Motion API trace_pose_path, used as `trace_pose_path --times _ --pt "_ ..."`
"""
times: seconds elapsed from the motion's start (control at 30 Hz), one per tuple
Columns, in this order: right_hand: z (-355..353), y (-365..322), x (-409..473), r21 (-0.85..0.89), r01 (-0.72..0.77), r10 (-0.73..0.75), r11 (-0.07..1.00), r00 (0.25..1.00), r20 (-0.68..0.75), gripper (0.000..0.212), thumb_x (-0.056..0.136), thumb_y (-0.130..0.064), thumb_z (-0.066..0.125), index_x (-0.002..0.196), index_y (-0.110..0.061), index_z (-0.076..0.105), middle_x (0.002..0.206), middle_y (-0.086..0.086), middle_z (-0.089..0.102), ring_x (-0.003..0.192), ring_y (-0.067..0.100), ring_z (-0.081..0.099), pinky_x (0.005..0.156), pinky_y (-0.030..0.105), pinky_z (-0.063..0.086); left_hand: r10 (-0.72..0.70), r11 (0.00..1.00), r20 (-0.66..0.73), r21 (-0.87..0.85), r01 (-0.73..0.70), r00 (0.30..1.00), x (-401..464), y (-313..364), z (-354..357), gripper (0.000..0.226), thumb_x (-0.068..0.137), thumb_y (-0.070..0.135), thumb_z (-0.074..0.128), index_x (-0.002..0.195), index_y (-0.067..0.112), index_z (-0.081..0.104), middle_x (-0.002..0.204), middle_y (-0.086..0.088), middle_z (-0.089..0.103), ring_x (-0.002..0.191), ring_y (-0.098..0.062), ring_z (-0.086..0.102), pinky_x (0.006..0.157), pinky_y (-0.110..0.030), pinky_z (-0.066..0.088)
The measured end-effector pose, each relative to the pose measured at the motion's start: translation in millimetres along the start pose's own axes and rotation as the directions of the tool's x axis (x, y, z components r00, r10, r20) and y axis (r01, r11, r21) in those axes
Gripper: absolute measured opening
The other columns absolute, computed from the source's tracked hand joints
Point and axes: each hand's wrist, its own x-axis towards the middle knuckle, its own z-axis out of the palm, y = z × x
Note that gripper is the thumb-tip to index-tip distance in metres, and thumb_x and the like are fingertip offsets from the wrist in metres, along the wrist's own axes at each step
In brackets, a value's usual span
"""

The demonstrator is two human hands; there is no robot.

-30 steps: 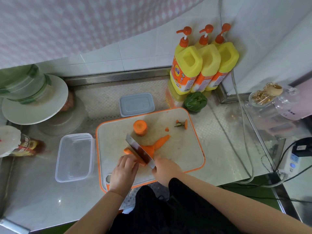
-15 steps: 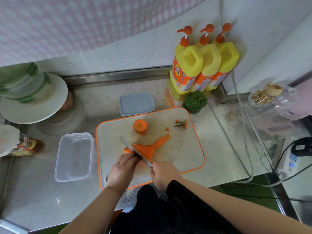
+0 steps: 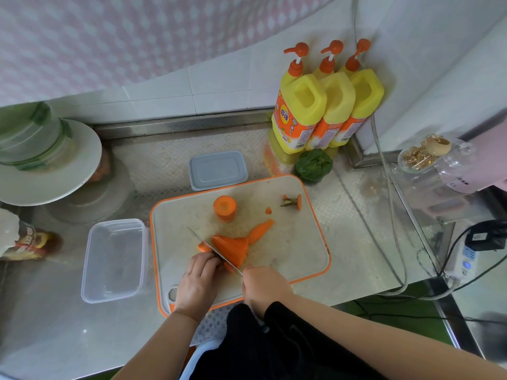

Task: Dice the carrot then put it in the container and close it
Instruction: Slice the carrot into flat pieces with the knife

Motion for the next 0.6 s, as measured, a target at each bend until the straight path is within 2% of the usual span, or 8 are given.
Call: trace_pose_path --times 0.13,0.3,0.47,0.6 --pt "2.2 -1.6 2.3 -0.004 -0.025 0.025 1.0 1.0 -0.002 0.016 0.094 -0.009 0.046 0.104 -0.006 0.058 0.102 0.012 0.065 0.098 0.033 0.062 0.073 0.035 0.045 0.015 0.999 -0.029 -0.032 -0.016 0.999 -2.1 -3.8 6.2 0.026 0.105 0.029 0.038 0.107 0.011 0.057 0.11 -0.01 0.059 0.104 -0.029 0.055 0.087 -0.035 0.049" --pt "2.5 -2.5 0.3 -0.021 -0.014 0.014 1.0 1.0 -0.005 0.018 0.097 -0.011 0.044 0.106 -0.006 0.058 0.103 0.013 0.064 0.097 0.032 0.062 0.075 0.036 0.046 0.014 0.998 -0.015 -0.06 -0.015 1.0 -4.6 -8.8 6.8 0.017 0.092 0.015 0.055 0.109 0.011 0.056 0.113 -0.009 0.057 0.105 -0.03 0.055 0.092 -0.039 0.048" --pt "2.9 -1.6 -1.5 -0.043 -0.023 0.022 0.999 1.0 -0.013 0.02 0.097 -0.01 0.041 0.109 -0.006 0.057 0.104 0.014 0.063 0.097 0.032 0.062 0.071 0.035 0.042 0.005 0.996 -0.027 -0.089 -0.008 1.0 -3.6 -7.5 5.9 0.017 0.091 0.013 0.054 0.108 0.012 0.056 0.113 -0.007 0.056 0.105 -0.028 0.055 0.094 -0.037 0.046" --pt "1.5 -5.1 -0.1 -0.067 -0.024 0.024 0.997 1.0 0.003 0.019 0.096 -0.007 0.043 0.108 -0.005 0.058 0.103 0.013 0.063 0.097 0.032 0.062 0.071 0.035 0.044 0.001 0.997 -0.03 -0.082 -0.003 1.0 -4.2 -9.8 7.1 0.016 0.094 0.015 0.053 0.104 0.006 0.062 0.109 -0.011 0.06 0.103 -0.028 0.056 0.094 -0.037 0.047"
